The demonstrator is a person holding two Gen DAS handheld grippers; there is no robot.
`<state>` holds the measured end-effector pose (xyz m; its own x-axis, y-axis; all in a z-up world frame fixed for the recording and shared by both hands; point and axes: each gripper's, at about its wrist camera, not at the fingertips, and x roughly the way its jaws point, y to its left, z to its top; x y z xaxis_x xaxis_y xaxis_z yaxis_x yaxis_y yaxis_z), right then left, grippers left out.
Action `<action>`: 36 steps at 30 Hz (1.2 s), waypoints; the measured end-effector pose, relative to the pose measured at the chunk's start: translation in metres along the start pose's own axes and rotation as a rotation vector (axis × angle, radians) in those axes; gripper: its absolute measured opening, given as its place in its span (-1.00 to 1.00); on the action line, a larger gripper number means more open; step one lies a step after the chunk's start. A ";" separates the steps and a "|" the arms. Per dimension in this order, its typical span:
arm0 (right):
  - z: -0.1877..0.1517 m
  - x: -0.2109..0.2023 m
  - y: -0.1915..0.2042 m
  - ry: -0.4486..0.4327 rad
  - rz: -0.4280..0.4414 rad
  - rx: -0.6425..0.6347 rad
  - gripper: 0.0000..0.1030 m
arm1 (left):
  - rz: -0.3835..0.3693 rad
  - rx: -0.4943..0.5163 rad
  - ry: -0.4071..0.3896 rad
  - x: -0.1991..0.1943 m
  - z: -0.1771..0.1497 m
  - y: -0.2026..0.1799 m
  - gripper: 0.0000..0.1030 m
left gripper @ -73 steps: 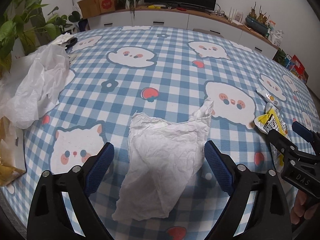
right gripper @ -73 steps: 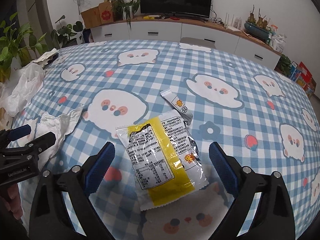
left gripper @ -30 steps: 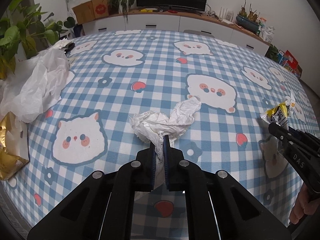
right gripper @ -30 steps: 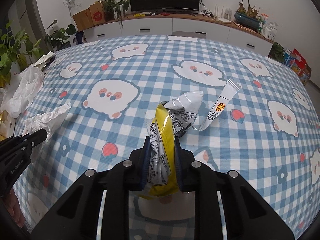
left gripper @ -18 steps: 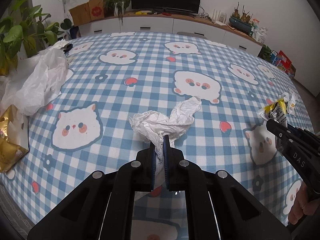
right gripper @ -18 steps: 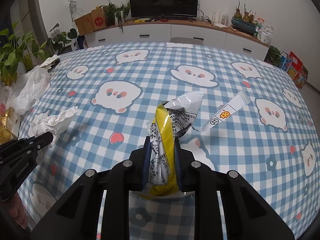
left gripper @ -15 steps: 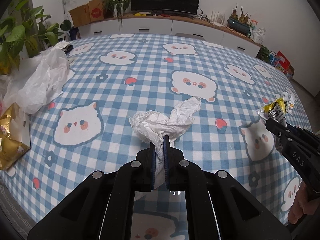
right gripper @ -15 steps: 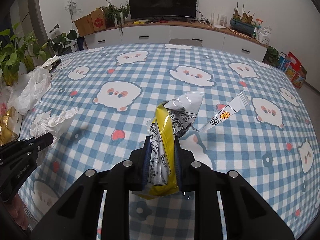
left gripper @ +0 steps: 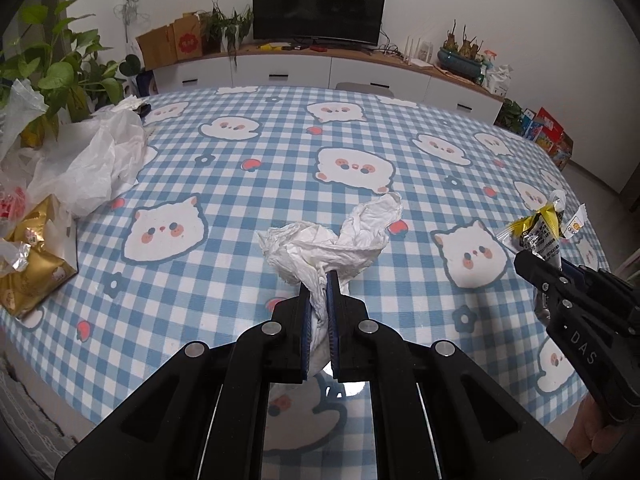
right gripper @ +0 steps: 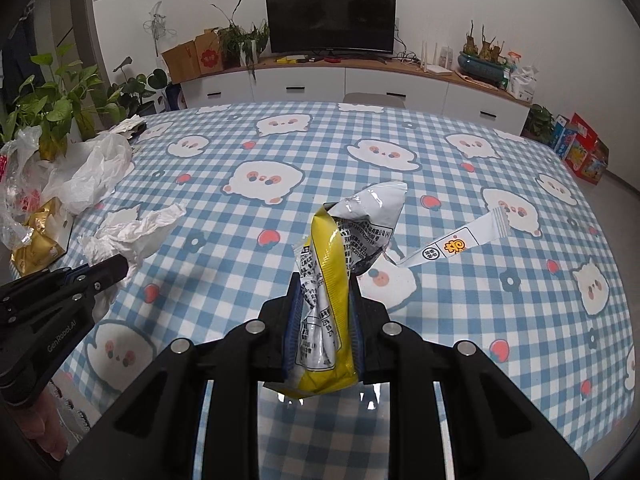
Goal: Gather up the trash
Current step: 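Carry the tissue and snack wrapper with both tools over the bin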
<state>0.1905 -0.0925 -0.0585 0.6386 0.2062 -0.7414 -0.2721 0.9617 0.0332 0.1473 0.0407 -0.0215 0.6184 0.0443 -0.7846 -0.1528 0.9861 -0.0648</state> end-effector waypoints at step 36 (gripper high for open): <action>-0.094 -0.105 0.007 -0.041 0.006 0.019 -0.61 | -0.035 0.038 -0.050 -0.104 -0.098 -0.015 -0.88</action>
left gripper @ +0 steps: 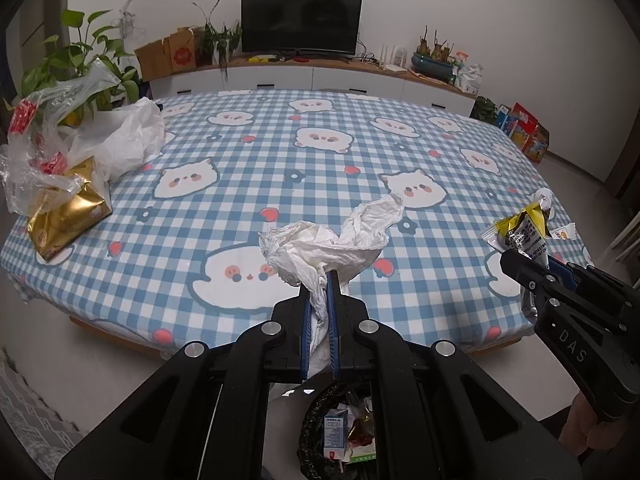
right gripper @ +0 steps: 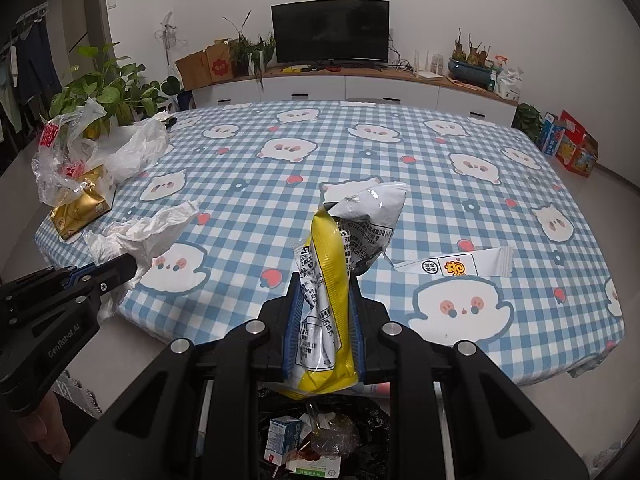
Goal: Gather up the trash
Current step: 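Carry the tissue and snack wrapper with both tools over the bin, then lower the yellow snack wrapper into the bin and open the right tool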
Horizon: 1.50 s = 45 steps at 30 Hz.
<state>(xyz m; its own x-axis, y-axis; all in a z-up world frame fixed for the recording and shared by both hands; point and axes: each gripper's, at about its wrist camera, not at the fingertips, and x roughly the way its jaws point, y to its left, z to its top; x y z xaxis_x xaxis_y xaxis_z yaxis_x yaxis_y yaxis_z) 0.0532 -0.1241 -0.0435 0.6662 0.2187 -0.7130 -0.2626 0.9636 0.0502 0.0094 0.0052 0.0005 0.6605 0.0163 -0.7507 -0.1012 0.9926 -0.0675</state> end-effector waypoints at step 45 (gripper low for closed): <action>-0.173 0.045 0.021 0.282 0.034 0.000 -0.61 | 0.053 -0.055 0.281 0.051 -0.179 0.008 -0.86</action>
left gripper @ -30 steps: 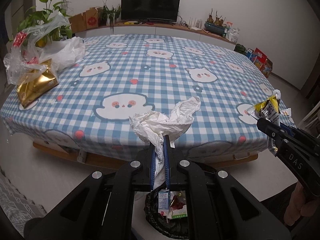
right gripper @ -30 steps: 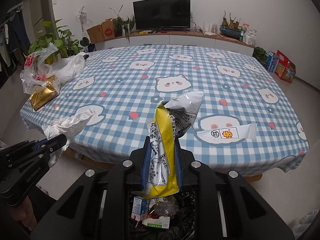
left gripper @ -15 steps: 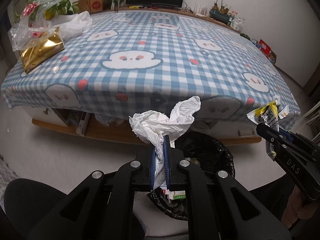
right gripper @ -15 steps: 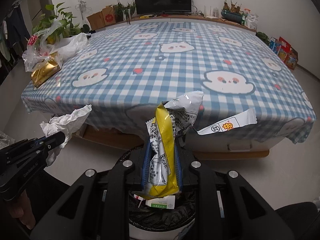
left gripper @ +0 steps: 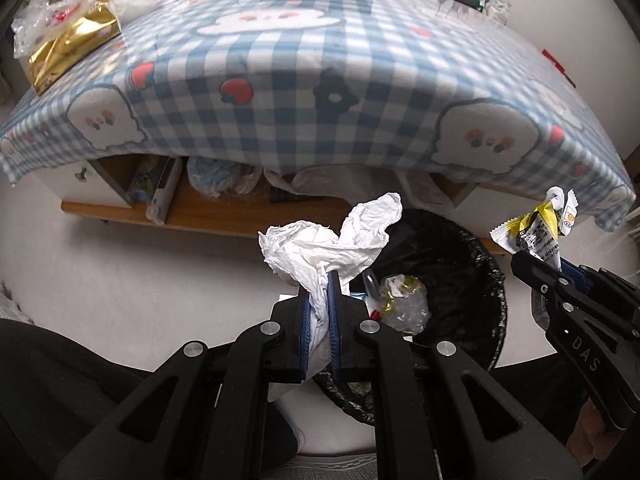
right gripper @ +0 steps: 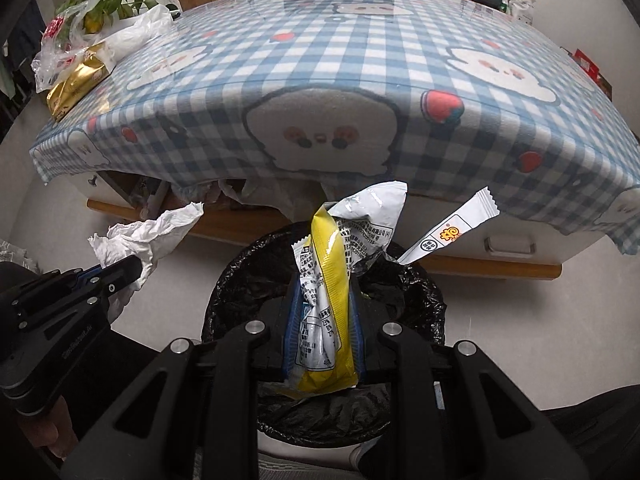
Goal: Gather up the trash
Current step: 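Lower the yellow snack wrapper into the bin and open the right tool, then lower the white tissue into the bin and open the left tool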
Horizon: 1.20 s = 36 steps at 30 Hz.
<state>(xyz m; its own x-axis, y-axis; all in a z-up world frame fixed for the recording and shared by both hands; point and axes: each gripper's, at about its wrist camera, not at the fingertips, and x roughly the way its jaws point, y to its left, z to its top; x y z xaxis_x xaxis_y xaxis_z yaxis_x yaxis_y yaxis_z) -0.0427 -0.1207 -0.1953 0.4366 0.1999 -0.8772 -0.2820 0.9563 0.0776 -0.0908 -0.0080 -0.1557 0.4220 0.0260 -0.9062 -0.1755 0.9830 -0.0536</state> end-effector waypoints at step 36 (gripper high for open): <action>-0.020 -0.020 -0.109 -0.020 -0.135 0.162 0.84 | -0.076 0.124 0.037 0.031 0.001 -0.098 -0.82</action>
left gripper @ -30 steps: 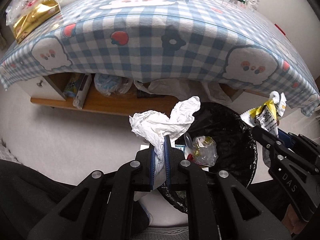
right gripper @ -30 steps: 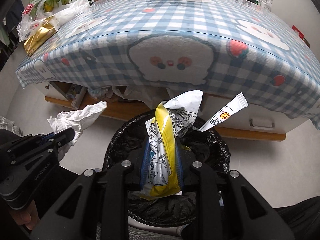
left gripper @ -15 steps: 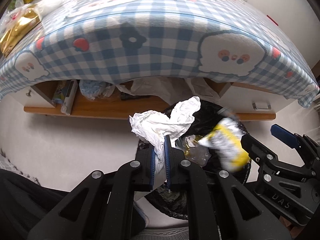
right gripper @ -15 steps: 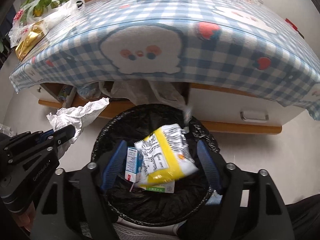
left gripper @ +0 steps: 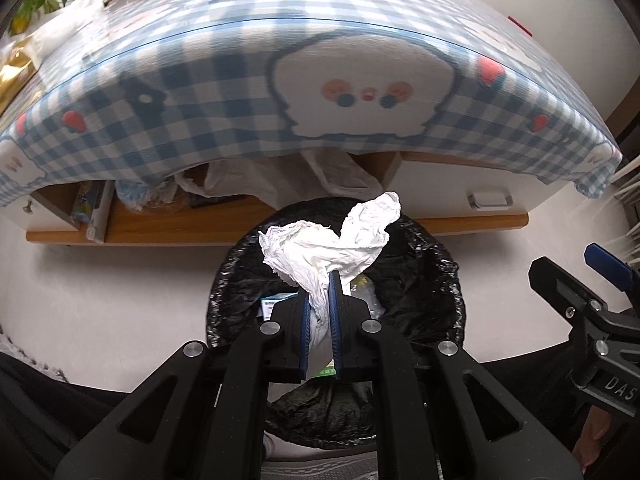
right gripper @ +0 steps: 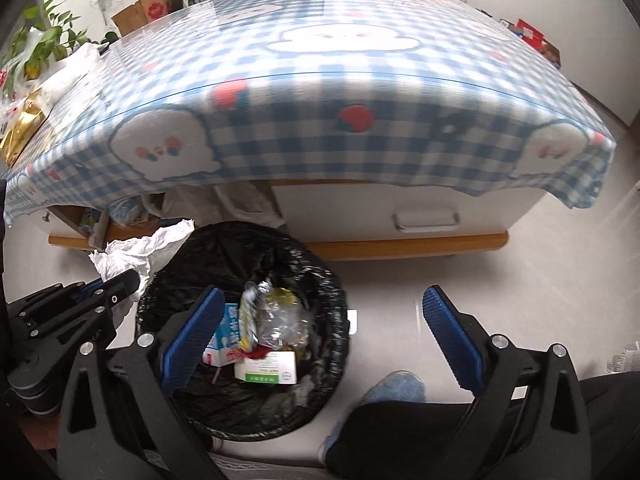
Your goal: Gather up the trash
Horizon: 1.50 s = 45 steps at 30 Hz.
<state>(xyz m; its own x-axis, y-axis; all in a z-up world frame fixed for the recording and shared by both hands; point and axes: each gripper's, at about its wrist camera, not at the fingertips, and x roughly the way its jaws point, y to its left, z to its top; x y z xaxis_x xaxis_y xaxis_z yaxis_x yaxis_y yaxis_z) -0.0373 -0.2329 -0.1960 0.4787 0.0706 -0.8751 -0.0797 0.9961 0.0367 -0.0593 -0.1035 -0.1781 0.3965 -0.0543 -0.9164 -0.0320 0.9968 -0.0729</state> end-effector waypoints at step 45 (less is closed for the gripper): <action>-0.025 -0.169 0.032 -0.233 0.023 -0.061 0.85 | 0.027 -0.002 -0.299 -0.202 -0.036 0.029 0.88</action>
<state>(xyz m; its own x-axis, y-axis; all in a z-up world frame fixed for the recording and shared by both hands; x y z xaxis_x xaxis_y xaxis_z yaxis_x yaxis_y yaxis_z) -0.1427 -0.2142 -0.0592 0.6641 0.1107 -0.7394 -0.1426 0.9896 0.0200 -0.1734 -0.0653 -0.0095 0.6485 -0.0081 -0.7612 -0.0478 0.9975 -0.0513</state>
